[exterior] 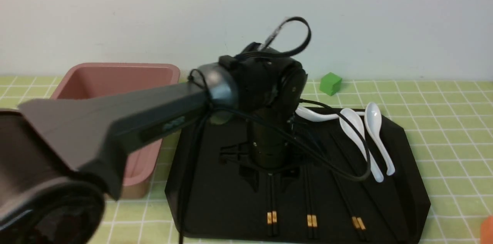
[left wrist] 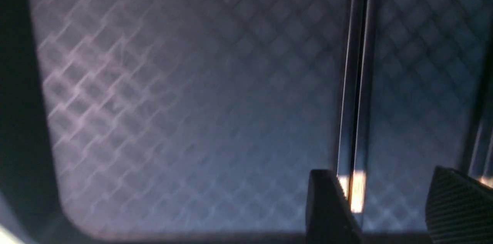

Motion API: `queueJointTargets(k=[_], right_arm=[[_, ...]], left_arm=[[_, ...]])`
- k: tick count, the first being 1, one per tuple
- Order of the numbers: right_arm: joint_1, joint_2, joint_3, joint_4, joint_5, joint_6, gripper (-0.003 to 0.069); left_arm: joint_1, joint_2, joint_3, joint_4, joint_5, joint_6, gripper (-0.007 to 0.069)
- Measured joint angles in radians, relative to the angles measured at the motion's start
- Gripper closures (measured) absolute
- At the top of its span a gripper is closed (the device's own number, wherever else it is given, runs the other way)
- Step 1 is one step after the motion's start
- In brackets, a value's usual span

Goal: On green tablecloth take chopsticks from black tray and put them in box.
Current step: 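Reach over to the black tray and grasp a pair of chopsticks with the left gripper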

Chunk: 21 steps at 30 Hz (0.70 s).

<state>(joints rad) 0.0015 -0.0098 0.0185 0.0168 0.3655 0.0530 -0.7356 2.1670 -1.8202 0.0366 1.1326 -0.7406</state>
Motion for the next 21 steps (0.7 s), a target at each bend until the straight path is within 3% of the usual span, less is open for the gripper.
queueJointTargets(k=[15, 18, 21], right_arm=[[0.000, 0.000, 0.000, 0.000, 0.000, 0.001, 0.0419], [0.000, 0.000, 0.000, 0.000, 0.000, 0.001, 0.0419], [0.000, 0.000, 0.000, 0.000, 0.000, 0.001, 0.0419]], left_arm=[[0.000, 0.140, -0.064, 0.048, -0.019, 0.051, 0.0281], [0.000, 0.142, -0.066, 0.038, -0.022, 0.050, 0.0375], [0.000, 0.142, -0.077, 0.027, -0.016, 0.048, 0.0523]])
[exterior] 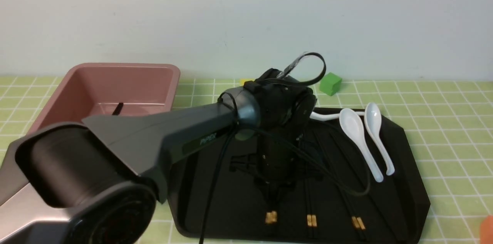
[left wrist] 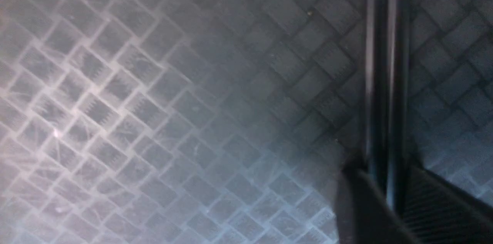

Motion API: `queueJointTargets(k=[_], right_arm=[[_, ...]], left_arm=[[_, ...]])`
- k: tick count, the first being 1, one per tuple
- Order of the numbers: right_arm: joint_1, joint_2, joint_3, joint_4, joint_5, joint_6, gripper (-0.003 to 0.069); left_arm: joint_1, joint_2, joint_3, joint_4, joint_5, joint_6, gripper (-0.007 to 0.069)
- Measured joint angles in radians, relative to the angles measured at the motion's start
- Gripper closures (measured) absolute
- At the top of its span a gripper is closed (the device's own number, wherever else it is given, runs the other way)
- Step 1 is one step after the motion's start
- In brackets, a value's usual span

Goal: On green tablecloth take chopsticks from black tray and put them in box.
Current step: 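Reach over to the black tray and grasp a pair of chopsticks with the left gripper, then place the chopsticks into the pink bin with the left gripper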

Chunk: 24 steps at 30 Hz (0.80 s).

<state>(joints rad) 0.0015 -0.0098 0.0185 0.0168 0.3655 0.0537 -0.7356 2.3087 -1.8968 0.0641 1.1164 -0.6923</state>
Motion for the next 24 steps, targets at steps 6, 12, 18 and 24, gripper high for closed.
queueJointTargets(k=[6, 12, 18, 24], right_arm=[[0.000, 0.000, 0.000, 0.000, 0.000, 0.000, 0.0419], [0.000, 0.000, 0.000, 0.000, 0.000, 0.000, 0.0419], [0.000, 0.000, 0.000, 0.000, 0.000, 0.000, 0.0419], [0.000, 0.000, 0.000, 0.000, 0.000, 0.000, 0.0419]], left_arm=[[0.001, -0.029, -0.067, -0.029, 0.094, 0.044, 0.0512], [0.005, -0.216, -0.163, -0.021, 0.104, 0.211, 0.0512], [0.172, -0.404, -0.144, -0.011, 0.122, 0.285, 0.0512], [0.421, -0.446, -0.025, 0.004, 0.126, 0.285, 0.0512]])
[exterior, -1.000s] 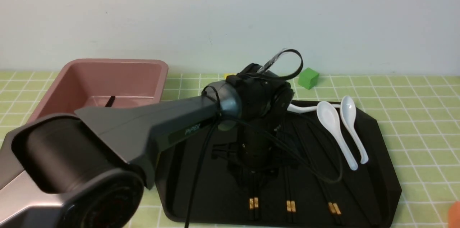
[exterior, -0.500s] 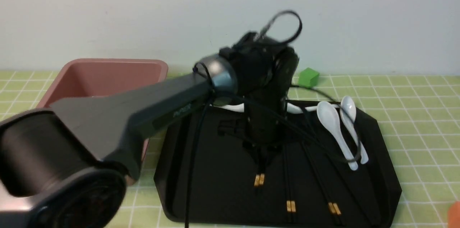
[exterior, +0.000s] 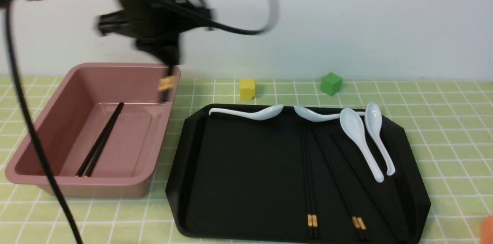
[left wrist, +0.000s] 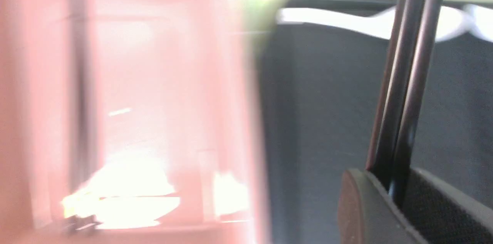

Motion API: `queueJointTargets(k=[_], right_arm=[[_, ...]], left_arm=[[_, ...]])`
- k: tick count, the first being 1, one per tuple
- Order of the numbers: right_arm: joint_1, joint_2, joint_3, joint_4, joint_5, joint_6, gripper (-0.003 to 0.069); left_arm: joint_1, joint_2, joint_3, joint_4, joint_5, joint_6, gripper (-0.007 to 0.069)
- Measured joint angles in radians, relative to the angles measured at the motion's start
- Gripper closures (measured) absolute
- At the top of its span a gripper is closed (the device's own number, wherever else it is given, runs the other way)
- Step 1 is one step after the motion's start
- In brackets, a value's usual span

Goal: On green tablecloth take chopsticks from black tray and put them in box.
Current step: 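Place the chopsticks into the pink bin with the left gripper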

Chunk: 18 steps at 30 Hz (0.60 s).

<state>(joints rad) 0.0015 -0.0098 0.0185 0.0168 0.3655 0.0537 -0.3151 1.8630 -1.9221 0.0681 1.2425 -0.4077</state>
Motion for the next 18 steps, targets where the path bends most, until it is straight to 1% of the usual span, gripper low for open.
queueJointTargets(k=[1, 2, 3, 6, 11, 14, 18], right_arm=[[0.000, 0.000, 0.000, 0.000, 0.000, 0.000, 0.0419], [0.000, 0.000, 0.000, 0.000, 0.000, 0.000, 0.0419], [0.000, 0.000, 0.000, 0.000, 0.000, 0.000, 0.0419], [0.000, 0.000, 0.000, 0.000, 0.000, 0.000, 0.0419], [0.000, 0.000, 0.000, 0.000, 0.000, 0.000, 0.0419], [0.000, 0.000, 0.000, 0.000, 0.000, 0.000, 0.0419], [0.000, 0.000, 0.000, 0.000, 0.000, 0.000, 0.0419]], left_arm=[[0.041, 0.001, 0.020, 0.000, 0.000, 0.000, 0.0512], [0.057, 0.004, 0.036, 0.001, 0.000, 0.000, 0.0512], [0.116, 0.014, 0.086, 0.001, 0.000, 0.000, 0.0512], [0.179, 0.038, 0.163, 0.001, -0.034, 0.000, 0.0512], [0.209, 0.099, 0.241, 0.005, -0.122, 0.000, 0.0512], [0.208, 0.128, 0.254, 0.005, -0.135, 0.002, 0.0512], [0.208, 0.173, 0.256, 0.006, -0.143, 0.052, 0.0512]])
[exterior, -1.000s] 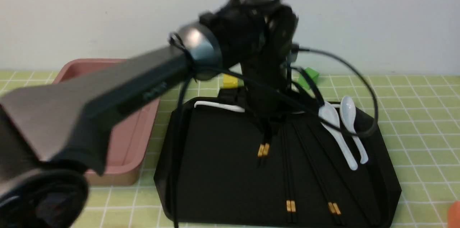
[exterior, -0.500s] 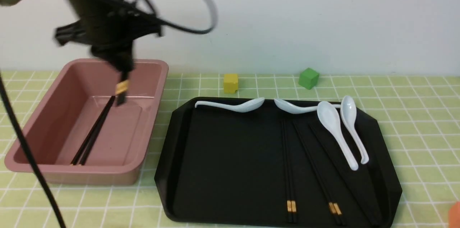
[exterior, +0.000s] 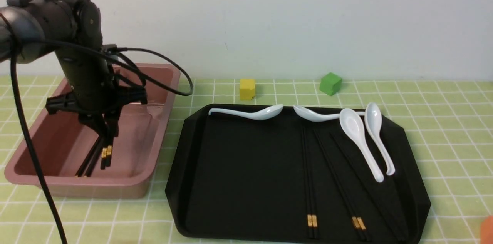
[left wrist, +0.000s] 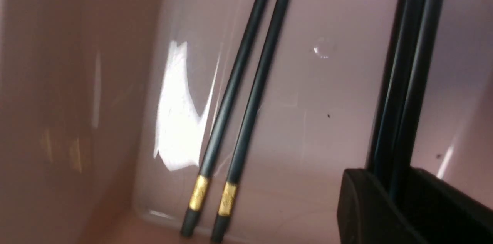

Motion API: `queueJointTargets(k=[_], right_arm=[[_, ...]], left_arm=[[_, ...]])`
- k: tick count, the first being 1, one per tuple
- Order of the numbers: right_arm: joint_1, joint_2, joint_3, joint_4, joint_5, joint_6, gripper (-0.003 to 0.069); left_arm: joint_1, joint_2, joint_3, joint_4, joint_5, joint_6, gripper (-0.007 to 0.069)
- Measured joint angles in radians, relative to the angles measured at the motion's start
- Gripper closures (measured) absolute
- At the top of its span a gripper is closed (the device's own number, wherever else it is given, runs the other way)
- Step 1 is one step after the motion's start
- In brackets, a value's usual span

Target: On green tablecloth take chopsticks from black tray and put them in box.

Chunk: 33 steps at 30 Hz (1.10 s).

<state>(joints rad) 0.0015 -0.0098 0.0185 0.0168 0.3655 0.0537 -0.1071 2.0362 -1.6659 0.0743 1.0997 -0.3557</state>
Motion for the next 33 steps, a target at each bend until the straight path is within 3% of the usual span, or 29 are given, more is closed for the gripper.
queueJointTargets(k=[5, 8, 12, 16, 22, 30, 33], right_arm=[[0.000, 0.000, 0.000, 0.000, 0.000, 0.000, 0.0419], [0.000, 0.000, 0.000, 0.000, 0.000, 0.000, 0.0419], [0.000, 0.000, 0.000, 0.000, 0.000, 0.000, 0.0419], [0.000, 0.000, 0.000, 0.000, 0.000, 0.000, 0.0419], [0.000, 0.000, 0.000, 0.000, 0.000, 0.000, 0.0419], [0.000, 0.000, 0.000, 0.000, 0.000, 0.000, 0.0419], [0.000, 0.000, 0.000, 0.000, 0.000, 0.000, 0.0419]], left_arm=[[0.000, 0.027, 0.001, 0.000, -0.002, 0.021, 0.0473], [0.000, 0.028, -0.012, 0.000, 0.028, 0.001, 0.0378], [0.000, -0.004, -0.072, 0.000, 0.106, -0.005, 0.0345], [0.000, -0.097, -0.124, -0.001, 0.116, 0.026, 0.0410], [0.000, -0.336, -0.079, -0.013, 0.128, 0.042, 0.0624], [0.000, -0.748, 0.280, -0.152, 0.141, 0.058, 0.0637], [0.000, -0.956, 0.485, -0.196, 0.056, 0.087, 0.0637]])
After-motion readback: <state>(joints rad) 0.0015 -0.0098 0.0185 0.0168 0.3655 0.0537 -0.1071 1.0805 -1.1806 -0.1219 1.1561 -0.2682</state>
